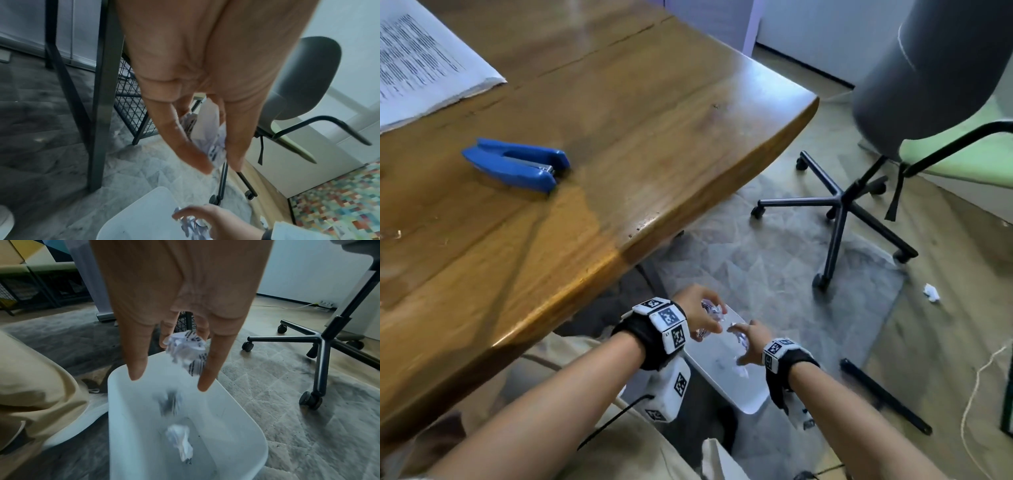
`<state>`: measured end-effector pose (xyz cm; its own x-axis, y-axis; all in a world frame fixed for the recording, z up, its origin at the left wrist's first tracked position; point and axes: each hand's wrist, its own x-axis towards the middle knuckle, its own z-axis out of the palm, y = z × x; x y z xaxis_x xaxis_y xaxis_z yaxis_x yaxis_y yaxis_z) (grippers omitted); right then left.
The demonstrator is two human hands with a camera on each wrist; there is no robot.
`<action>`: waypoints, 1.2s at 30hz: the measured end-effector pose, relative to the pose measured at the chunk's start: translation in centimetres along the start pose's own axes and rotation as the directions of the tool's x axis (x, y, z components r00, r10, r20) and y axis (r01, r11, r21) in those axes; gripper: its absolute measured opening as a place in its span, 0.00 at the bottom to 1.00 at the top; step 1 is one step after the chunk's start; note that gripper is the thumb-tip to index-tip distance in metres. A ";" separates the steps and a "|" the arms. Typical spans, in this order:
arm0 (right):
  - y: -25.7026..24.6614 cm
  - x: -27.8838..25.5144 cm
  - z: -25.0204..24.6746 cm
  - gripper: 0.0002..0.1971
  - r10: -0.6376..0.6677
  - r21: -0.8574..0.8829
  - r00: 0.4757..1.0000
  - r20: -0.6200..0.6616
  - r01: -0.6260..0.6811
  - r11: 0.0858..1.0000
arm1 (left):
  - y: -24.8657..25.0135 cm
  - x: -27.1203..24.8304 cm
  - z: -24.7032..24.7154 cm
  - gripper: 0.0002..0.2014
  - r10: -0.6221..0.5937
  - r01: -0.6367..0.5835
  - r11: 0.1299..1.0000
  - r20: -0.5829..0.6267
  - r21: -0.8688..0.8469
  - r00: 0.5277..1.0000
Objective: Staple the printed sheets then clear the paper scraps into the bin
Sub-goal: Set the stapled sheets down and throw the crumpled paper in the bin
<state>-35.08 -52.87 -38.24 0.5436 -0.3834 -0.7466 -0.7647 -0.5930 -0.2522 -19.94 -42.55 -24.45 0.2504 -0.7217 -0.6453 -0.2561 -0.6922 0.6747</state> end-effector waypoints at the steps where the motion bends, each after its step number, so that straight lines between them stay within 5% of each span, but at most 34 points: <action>1: 0.2 0.2 0.0 0.37 0.004 0.004 1.000 0.006 -0.004 1.000 | -0.2 0.3 0.4 0.15 -0.019 0.019 1.000 0.010 -0.004 1.000; 7: 1.7 0.6 -0.4 0.23 0.025 0.059 0.999 0.029 -0.026 0.998 | -1.2 1.8 2.3 0.17 -0.084 0.088 0.993 0.047 -0.082 0.995; 16: 3.9 0.5 -0.7 0.20 0.141 0.137 0.990 -0.016 -0.137 0.981 | -1.7 3.0 4.0 0.22 -0.172 0.199 0.956 0.140 -0.214 0.975; 23: 3.5 0.0 -1.5 0.19 0.128 0.078 0.991 -0.036 -0.125 0.989 | -2.3 3.1 2.4 0.21 -0.145 0.152 0.982 0.071 -0.116 0.987; 30: -1.3 -2.8 -4.6 0.20 -0.047 -0.024 0.997 -0.060 0.046 0.999 | -1.8 0.5 -0.6 0.15 -0.079 0.080 0.997 -0.024 0.003 0.997; 36: -7.2 -8.7 -10.1 0.09 -0.299 -0.117 0.950 -0.088 0.288 0.950 | 0.4 -3.5 -2.1 0.10 0.001 0.000 1.000 -0.073 0.023 0.997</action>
<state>-30.84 -52.44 -23.65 0.7754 -0.2492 -0.5802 -0.5295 -0.7572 -0.3825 -18.94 -40.31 -21.16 0.3175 -0.7203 -0.6167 -0.2769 -0.6925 0.6662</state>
